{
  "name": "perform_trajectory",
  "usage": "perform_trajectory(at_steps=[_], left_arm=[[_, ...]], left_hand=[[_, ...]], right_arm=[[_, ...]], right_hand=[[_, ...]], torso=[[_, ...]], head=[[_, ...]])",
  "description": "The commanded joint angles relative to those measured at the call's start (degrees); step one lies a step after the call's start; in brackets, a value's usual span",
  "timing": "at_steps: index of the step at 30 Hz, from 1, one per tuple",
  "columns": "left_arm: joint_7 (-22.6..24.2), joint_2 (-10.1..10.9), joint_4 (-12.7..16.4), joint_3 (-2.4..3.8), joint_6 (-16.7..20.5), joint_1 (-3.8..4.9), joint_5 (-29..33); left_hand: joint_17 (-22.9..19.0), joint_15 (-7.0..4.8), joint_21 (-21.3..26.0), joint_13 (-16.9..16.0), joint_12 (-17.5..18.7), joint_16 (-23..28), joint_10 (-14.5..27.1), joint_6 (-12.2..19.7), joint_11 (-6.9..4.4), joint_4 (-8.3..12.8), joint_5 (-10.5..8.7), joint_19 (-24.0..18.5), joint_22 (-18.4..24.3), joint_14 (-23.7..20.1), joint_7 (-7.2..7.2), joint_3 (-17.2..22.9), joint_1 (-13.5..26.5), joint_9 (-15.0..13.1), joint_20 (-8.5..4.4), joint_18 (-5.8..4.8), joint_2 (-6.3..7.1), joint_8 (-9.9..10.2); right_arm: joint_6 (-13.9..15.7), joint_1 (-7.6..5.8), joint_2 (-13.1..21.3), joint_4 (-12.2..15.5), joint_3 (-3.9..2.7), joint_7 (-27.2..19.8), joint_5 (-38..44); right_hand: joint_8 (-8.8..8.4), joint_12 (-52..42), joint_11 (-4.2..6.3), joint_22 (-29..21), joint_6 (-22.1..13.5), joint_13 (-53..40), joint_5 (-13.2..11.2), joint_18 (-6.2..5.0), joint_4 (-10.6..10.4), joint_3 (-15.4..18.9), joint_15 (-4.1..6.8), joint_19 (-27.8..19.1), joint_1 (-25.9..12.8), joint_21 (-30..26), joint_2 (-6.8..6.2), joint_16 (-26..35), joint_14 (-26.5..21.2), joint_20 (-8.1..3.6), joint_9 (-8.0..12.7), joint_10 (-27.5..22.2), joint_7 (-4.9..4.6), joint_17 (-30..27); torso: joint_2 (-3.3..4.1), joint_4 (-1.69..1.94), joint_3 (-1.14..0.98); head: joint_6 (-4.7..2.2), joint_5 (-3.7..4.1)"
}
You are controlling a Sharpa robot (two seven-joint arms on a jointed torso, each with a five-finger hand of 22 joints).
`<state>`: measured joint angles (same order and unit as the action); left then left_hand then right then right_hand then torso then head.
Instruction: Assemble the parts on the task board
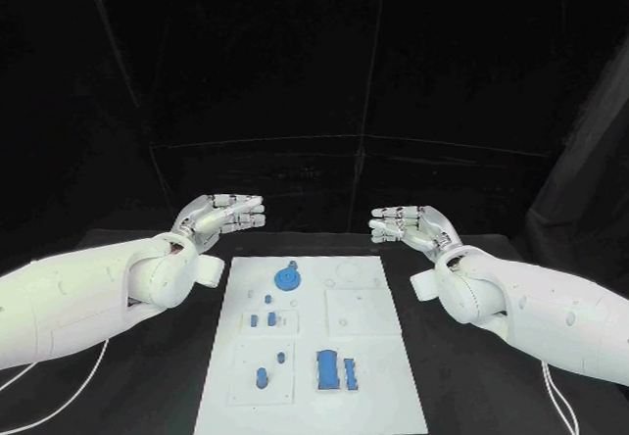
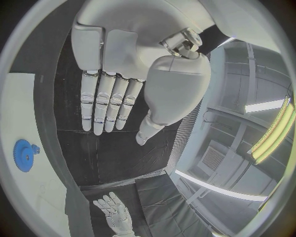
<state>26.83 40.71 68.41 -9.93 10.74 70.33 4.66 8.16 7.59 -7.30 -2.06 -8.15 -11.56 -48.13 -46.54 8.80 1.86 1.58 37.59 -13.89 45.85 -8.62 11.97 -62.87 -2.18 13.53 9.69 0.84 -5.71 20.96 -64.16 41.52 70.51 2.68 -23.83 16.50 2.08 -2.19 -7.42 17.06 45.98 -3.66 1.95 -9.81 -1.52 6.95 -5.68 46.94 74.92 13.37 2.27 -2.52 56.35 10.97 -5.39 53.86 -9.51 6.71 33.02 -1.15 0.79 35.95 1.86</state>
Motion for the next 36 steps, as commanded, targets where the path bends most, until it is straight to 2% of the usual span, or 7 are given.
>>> perform_trajectory(at_steps=[1, 6, 7, 8, 20, 22, 36], left_arm=[[0.2, 0.2, 1.0, 0.41, 1.5, -0.32, -0.4], [0.6, 0.8, 4.4, 1.99, 6.8, -1.95, -1.1], [0.7, 1.0, 5.3, 2.39, 8.2, -2.37, -1.3], [0.9, 1.1, 6.2, 2.82, 9.6, -2.82, -1.4], [2.6, 3.5, 19.1, 8.79, 29.6, -9.00, -4.1], [2.7, 3.7, 19.9, 9.18, 30.9, -9.40, -4.3], [3.0, 4.0, 21.5, 9.93, 33.4, -10.17, -4.7]], left_hand=[[-2.5, -2.34, 2.3, 2.1, 2.5, 3.6, 14.8, 14.4, -2.72, -1.9, -1.58, -11.6, 4.3, -14.1, 2.66, -3.7, 19.4, 2.2, -4.18, -2.91, -0.84, 5.7], [-3.6, -3.34, 3.2, 2.1, 3.6, 5.1, 21.2, 20.5, -3.87, -1.9, -1.58, -16.5, 6.1, -20.2, 3.80, -5.3, 27.6, 2.2, -5.97, -3.90, -0.84, 5.7], [-3.8, -3.53, 7.3, 2.1, 3.8, 5.4, 22.4, 21.7, -4.10, -1.9, -1.58, -17.5, 6.5, -21.3, 4.02, -5.6, 29.3, 2.2, -6.32, -4.44, -0.84, 5.7], [-4.0, -7.59, 7.3, 2.1, 4.0, 5.6, 23.4, 22.6, -4.28, -1.9, -1.58, -18.3, 6.8, -22.3, 4.20, -5.8, 30.6, 2.2, -6.59, -4.43, -0.84, 5.7], [-8.2, -7.59, 7.3, 2.1, 8.2, 11.6, 33.5, 32.4, -8.80, -1.9, -1.58, -26.1, 9.7, -31.9, 8.62, -12.0, 43.7, 2.2, -9.43, -9.69, -0.84, 5.7], [-8.2, -7.59, 7.3, 2.1, 8.2, 11.6, 34.3, 33.2, -8.80, -1.9, -1.58, -26.8, 13.9, -32.7, 8.62, -12.0, 44.8, 2.2, -13.53, -9.69, -0.84, 5.7], [-8.2, -7.59, 7.3, 2.1, 8.2, 11.6, 40.3, 38.9, -8.80, -1.9, -1.58, -31.4, 13.9, -38.4, 8.62, -12.0, 52.6, 2.2, -13.53, -9.69, -0.84, 5.7]], right_arm=[[1.7, 0.17, 0.2, 1.3, -0.20, -0.3, -1.0], [7.0, 1.11, 0.9, 5.7, -0.81, -1.7, -4.8], [8.4, 1.35, 1.1, 6.9, -0.97, -2.1, -5.8], [9.8, 1.61, 1.3, 8.1, -1.13, -2.5, -6.8], [22.9, 3.95, 3.1, 19.2, -2.65, -5.9, -16.3], [23.1, 3.99, 3.2, 19.4, -2.68, -6.0, -16.5], [23.2, 4.00, 3.2, 19.4, -2.68, -6.0, -16.5]], right_hand=[[-2.08, 2.2, 2.28, -5.2, -14.1, 3.7, -1.9, 2.97, 1.5, -2.1, 5.68, -14.4, -23.0, -4.1, -2.27, 2.5, -17.3, -3.37, 5.4, -16.5, 2.91, -2.1], [-2.08, 2.2, 3.24, -7.5, -20.1, 3.7, -1.9, 3.93, 1.5, -2.9, 5.68, -20.5, -32.8, -5.9, -2.27, 2.5, -24.7, -4.80, 5.4, -23.6, 4.14, -6.7], [-2.08, 2.2, 7.42, -8.0, -21.5, 3.7, -1.9, 4.54, 1.5, -6.9, 5.68, -21.9, -35.0, -6.3, -2.27, 2.5, -26.3, -5.14, 5.4, -25.2, 4.41, -6.7], [-2.08, 2.2, 7.42, -8.3, -22.4, 3.7, -1.9, 4.54, 1.5, -6.9, 5.68, -22.9, -36.5, -6.5, -2.27, 2.5, -27.5, -5.35, 5.4, -26.3, 4.61, -6.7], [-2.08, 2.2, 7.42, -11.9, -32.0, 3.7, -1.9, 5.79, 1.5, -6.9, 5.68, -32.5, -52.1, -9.3, -2.27, 2.5, -39.2, -10.97, 5.4, -37.4, 9.51, -6.7], [-2.08, 2.2, 7.42, -12.1, -32.7, 3.7, -1.9, 9.81, 1.5, -6.9, 5.68, -33.3, -53.2, -13.4, -2.27, 2.5, -40.1, -10.97, 5.4, -38.3, 9.51, -6.7], [-2.08, 2.2, 7.42, -17.1, -38.4, 3.7, -1.9, 9.81, 1.5, -6.9, 5.68, -39.1, -62.5, -13.4, -2.27, 2.5, -47.0, -10.97, 5.4, -44.9, 9.51, -6.7]], torso=[[-0.74, 0.46, -0.30], [-1.83, 1.14, -0.78], [-1.84, 1.15, -0.79], [-1.84, 1.15, -0.79], [-1.84, 1.15, -0.79], [-1.84, 1.15, -0.79], [-1.84, 1.15, -0.79]], head=[[-0.60, -0.71], [-1.55, -1.84], [-1.57, -1.86], [-1.57, -1.86], [-1.57, -1.86], [-1.57, -1.86], [-1.57, -1.86]])
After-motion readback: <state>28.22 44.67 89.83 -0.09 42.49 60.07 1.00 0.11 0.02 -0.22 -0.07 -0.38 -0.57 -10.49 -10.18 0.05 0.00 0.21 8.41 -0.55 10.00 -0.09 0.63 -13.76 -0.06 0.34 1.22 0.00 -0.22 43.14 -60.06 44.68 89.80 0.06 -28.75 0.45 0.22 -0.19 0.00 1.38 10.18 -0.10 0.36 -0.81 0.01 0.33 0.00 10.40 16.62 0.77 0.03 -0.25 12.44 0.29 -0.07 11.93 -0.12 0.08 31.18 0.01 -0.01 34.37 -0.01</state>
